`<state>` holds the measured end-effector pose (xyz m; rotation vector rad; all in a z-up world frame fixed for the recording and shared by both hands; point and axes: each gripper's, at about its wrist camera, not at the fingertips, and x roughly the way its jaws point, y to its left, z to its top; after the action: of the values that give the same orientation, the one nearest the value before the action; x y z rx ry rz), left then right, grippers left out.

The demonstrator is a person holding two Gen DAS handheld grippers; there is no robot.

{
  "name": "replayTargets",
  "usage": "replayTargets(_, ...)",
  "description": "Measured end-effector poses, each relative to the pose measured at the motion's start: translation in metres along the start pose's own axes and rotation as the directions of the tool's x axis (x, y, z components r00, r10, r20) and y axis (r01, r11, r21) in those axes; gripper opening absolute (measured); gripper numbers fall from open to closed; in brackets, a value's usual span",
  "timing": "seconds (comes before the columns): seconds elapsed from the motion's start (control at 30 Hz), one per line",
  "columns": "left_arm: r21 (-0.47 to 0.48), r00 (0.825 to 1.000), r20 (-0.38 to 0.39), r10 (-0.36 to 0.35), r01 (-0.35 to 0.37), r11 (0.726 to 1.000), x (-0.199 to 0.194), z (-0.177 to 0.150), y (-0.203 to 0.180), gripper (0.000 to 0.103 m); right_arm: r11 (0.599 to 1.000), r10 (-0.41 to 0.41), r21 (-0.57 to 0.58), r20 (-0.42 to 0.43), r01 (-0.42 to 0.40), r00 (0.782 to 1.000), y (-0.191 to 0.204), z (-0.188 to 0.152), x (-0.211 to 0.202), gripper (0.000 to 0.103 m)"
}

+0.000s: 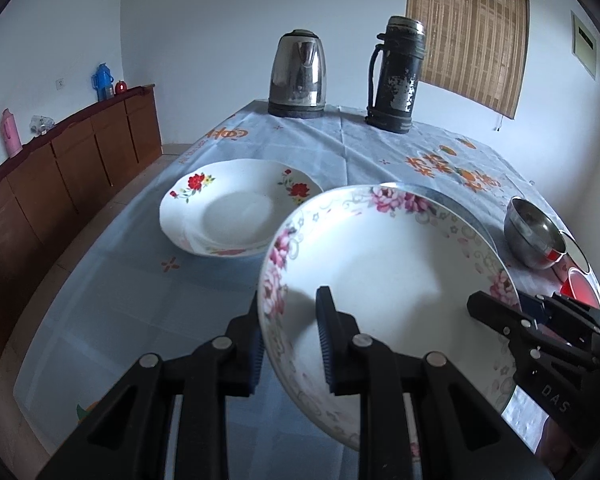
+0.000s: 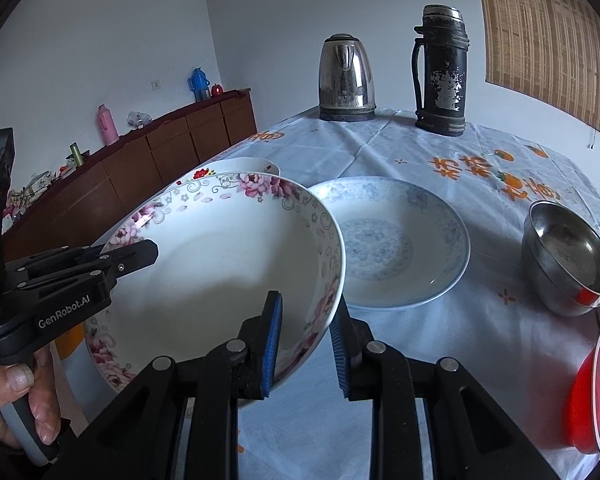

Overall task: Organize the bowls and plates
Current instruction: 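Lift the pink-floral plate and carry it over the blue-patterned plate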

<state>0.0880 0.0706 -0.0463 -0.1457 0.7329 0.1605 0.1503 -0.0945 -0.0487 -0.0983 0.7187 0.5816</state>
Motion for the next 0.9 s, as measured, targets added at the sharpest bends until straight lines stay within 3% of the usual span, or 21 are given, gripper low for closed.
replayTargets(0.9,0.052,0.998,0.042,-0.046,0.044,0.998,0.012,0.032,-0.040,0.021,0.996,-0.079,0.050,0.069,0.075,0.995,-0.042,0.016,-0.011,0.026)
